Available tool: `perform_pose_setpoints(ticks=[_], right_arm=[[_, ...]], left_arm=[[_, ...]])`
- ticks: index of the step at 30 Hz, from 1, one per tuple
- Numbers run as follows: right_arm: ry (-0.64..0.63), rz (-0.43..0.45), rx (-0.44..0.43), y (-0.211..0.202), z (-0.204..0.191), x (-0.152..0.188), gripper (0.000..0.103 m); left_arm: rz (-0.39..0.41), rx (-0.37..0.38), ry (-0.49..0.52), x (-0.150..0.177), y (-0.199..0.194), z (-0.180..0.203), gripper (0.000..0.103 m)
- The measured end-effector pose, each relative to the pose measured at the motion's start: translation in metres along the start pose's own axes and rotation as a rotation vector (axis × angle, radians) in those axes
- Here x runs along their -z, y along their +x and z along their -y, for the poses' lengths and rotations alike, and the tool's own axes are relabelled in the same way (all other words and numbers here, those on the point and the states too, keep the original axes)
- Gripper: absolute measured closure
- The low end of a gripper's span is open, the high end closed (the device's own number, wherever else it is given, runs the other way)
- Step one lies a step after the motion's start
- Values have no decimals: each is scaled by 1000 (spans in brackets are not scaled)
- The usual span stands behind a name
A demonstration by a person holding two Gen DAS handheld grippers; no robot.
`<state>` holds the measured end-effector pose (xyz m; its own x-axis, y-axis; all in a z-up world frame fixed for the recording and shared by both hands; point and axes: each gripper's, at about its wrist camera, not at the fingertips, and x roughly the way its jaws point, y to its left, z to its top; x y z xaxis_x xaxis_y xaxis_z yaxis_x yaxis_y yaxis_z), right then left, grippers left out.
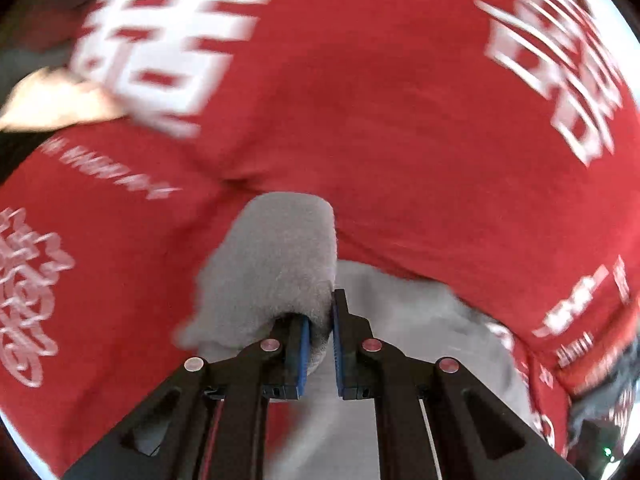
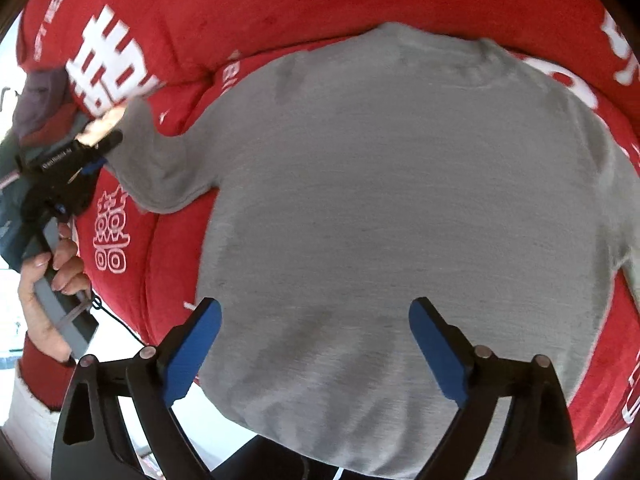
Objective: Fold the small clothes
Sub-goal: 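Fold the held sleeve across the sweater body with the left gripper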
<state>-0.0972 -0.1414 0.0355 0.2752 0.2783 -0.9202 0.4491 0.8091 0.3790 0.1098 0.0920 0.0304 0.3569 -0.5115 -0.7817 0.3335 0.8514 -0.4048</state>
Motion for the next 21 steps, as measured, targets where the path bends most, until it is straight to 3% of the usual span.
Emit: perform_pose_setpoints(ticks=[6,10,14,15,16,18,21], right_arm=[[83,33,-5,-30,70,3,7],[164,55,7,-44,118,10,7],[221,49,12,-44,151,16,7],[232,46,13,-43,157,18,7],[238,43,14,-42,160,19,7],[248,40,17,-40,166,20,7],[227,47,34,-41,163,14,7]], left_arm=[[-101,84,165,35,56,124,92],[-214,48,291,81,103,172,92],[-309,-60,337,113,128,174,88],[-307,-68,340,116,127,172,71],[-296,-85,344,117,122,170,39],[-252,-118,366,116,104,166,6],[-209,-119,416,108,71,158,5]])
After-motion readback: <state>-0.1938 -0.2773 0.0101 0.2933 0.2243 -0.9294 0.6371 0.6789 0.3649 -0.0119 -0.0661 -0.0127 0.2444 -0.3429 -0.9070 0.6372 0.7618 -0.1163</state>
